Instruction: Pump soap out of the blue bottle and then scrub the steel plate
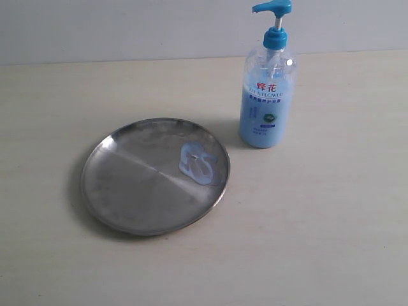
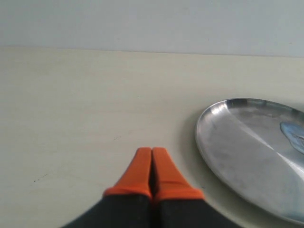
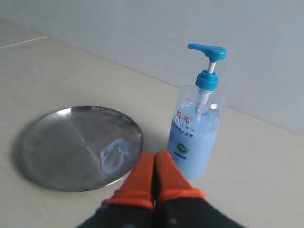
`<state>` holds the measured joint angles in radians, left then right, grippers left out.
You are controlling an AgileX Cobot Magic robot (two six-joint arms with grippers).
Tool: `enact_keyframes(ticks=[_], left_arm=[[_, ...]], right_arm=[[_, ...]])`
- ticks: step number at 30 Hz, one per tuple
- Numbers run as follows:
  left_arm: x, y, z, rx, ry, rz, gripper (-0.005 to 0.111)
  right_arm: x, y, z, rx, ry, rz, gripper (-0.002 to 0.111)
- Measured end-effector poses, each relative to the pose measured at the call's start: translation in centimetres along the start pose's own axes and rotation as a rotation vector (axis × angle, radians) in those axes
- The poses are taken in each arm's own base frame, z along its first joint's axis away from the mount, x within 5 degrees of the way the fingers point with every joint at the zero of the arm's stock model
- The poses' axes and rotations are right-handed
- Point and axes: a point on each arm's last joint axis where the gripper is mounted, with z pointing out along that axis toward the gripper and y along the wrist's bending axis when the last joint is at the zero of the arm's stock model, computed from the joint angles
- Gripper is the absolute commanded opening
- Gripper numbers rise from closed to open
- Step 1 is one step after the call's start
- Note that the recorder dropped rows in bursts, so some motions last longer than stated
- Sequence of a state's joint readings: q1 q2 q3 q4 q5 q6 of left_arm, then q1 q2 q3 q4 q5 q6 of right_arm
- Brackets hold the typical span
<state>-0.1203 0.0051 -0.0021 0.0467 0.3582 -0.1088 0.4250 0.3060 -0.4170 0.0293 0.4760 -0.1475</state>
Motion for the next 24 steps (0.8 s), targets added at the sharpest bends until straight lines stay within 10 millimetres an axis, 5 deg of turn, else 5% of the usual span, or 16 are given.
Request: enact_keyframes(ticks=[11,24], left_arm=[[0.0,0.0,0.0,0.000,0.000,0.000,0.000],[0.0,0.0,0.0,0.000,0.000,0.000,0.000]], right_arm=[[0.4,0.0,0.3,0.000,0.001,0.011,0.000],[6.1,-0.5,0.5,0.200,-0.005,0.130,0.000]])
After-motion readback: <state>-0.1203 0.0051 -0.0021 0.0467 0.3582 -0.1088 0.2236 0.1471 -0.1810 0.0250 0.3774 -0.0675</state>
